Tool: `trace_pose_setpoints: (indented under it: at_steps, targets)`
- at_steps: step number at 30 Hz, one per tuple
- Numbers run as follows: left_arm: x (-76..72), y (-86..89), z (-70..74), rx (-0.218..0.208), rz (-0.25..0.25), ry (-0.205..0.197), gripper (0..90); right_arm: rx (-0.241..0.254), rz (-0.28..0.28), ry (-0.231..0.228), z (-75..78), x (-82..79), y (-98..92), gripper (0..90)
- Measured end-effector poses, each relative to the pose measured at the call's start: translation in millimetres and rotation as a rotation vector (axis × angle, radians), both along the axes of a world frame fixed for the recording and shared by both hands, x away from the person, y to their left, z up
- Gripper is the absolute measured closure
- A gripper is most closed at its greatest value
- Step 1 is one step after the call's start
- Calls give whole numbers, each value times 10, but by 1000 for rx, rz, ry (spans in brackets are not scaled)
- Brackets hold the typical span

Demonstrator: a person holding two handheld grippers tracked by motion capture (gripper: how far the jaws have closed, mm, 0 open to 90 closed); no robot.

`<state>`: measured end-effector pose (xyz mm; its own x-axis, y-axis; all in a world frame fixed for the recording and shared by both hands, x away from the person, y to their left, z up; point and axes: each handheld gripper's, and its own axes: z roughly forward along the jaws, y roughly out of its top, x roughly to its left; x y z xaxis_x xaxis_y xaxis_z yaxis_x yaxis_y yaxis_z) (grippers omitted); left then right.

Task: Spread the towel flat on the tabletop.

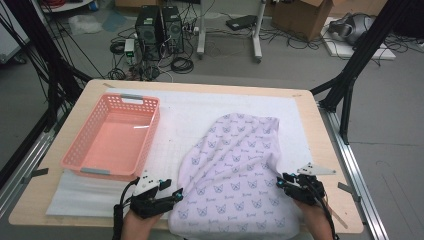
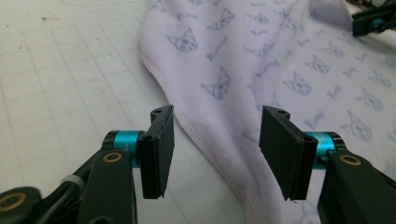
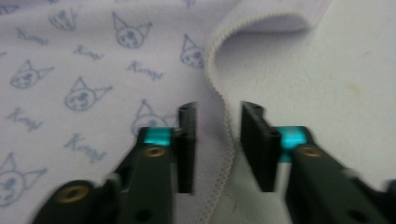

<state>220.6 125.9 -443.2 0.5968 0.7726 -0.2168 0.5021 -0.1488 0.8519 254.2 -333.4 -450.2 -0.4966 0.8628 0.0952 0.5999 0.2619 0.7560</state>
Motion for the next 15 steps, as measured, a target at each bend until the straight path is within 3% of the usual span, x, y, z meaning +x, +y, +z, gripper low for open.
trace_pose_setpoints:
  at_steps: [1, 4, 7, 10, 12, 15]
  targets:
    - [40, -4, 7, -3, 4, -3, 446, 6, 1, 13, 11, -9, -29, 869]
    - [139, -20, 36, -28, 2, -6, 435, -5, 7, 48, 45, -120, -178, 882]
    - [213, -55, 43, -37, -1, -6, 432, -41, -6, 65, 86, -372, -376, 883]
    - [296, -115, 28, -45, 1, 4, 426, -21, -12, 85, 89, -582, -562, 880]
    - [357, -153, 23, -38, 0, 7, 426, -3, -9, 82, 89, -626, -605, 796]
    - [449, -171, 26, -37, 11, 12, 426, 13, -25, 34, 131, -592, -586, 678]
